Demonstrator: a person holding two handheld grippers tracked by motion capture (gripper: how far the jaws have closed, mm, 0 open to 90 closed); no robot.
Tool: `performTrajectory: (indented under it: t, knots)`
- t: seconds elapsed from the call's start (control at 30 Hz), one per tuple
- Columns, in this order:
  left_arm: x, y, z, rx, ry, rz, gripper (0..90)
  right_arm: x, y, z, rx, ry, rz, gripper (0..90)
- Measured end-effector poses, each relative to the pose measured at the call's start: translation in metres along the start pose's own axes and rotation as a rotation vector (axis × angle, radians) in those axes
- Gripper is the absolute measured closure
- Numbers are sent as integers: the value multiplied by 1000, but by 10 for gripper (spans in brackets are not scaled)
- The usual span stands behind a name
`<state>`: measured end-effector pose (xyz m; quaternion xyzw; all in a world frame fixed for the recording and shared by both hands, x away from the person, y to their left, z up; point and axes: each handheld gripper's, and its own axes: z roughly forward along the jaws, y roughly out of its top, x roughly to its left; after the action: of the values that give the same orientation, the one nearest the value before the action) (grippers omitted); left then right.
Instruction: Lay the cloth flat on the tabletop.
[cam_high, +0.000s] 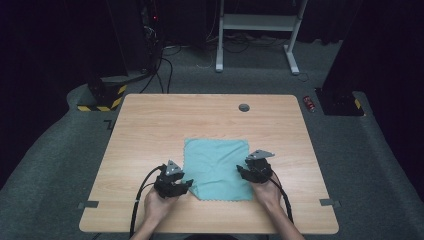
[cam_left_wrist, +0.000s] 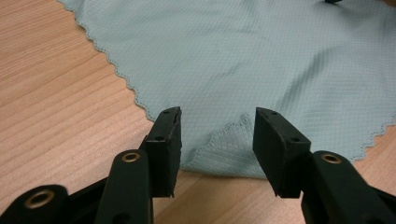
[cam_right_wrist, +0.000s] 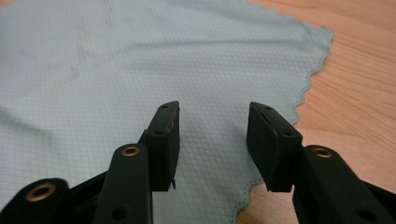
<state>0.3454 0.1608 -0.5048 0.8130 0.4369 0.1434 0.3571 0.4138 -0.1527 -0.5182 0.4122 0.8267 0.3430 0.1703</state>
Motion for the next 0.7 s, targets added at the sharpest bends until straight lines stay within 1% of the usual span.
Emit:
performTrajectory:
  t: [0.03,0.1,0.2,0.3,0.4,0.43,0.47,0.5,0.53,0.6,0.67,0.7]
  knots:
    - [-2,-1,0,5,8,9,522,1,0,0,-4,-10,-10,584]
    - [-5,-2,1,12,26,24,531,1,0,0,-5,-11,-20,603]
    - [-8,-4,2,26,32,31,544,2,-1,0,-5,-8,-27,629]
    - [-9,-4,2,33,42,39,589,2,-1,0,-11,0,-41,656]
    - [-9,-5,1,48,43,41,621,3,-2,0,-15,1,-47,688]
    - [-9,-6,1,49,42,43,629,4,-2,0,-17,0,-58,705]
    - [-8,-7,1,56,40,53,645,5,-2,0,-19,-3,-59,708]
    - [-8,-7,1,59,37,55,660,5,-3,0,-22,-7,-66,709]
    - [-8,-7,1,60,35,56,672,5,-3,0,-26,-6,-66,709]
    - [-6,-7,0,63,32,57,709,4,-4,0,-29,4,-49,709]
    - [-6,-8,-2,68,29,56,743,4,-5,0,-36,3,-54,709]
    - [-5,-8,-3,69,33,67,758,4,-5,0,-40,3,-55,709]
